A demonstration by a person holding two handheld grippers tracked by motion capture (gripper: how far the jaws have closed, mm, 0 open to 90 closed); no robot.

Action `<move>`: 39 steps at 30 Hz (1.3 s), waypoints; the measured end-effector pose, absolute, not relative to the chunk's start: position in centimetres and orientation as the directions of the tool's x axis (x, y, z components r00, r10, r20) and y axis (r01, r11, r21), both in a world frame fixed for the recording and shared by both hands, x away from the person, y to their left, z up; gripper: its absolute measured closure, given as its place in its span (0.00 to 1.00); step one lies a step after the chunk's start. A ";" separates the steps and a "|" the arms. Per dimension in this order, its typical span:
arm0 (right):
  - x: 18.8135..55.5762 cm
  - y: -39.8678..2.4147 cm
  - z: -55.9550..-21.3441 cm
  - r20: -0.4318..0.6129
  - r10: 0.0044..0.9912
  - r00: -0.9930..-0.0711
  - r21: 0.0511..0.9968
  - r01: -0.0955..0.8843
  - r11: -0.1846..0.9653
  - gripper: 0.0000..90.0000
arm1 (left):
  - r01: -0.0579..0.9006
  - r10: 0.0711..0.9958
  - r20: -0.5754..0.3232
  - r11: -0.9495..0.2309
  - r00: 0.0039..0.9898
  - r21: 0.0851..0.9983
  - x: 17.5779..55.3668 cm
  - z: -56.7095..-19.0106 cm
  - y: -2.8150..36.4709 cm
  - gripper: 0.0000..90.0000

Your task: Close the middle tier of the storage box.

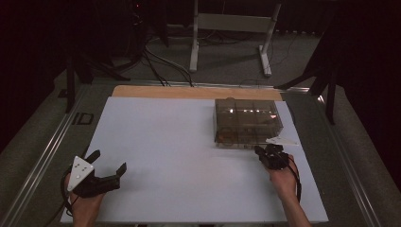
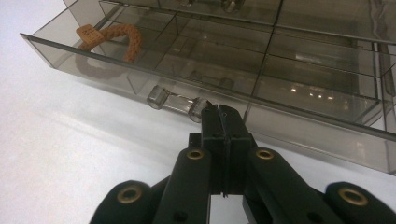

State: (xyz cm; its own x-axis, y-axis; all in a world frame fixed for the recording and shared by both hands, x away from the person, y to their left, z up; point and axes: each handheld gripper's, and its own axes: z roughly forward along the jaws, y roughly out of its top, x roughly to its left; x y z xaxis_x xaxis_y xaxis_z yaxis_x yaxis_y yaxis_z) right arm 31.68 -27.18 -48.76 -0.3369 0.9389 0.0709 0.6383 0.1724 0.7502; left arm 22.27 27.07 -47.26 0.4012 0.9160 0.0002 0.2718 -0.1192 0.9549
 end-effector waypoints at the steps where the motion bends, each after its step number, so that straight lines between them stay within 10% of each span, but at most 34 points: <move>1: 31.7 -27.2 -48.8 0.069 0.940 -0.335 0.750 0.638 0.173 1.00 | 0.272 0.916 0.001 -0.120 0.401 0.955 22.3 -47.3 27.1 0.01; 39: 33.1 -27.7 -48.5 0.090 0.952 -0.291 0.751 0.648 0.127 1.00 | 0.273 0.916 0.001 -0.120 0.400 0.954 22.2 -47.3 27.1 0.01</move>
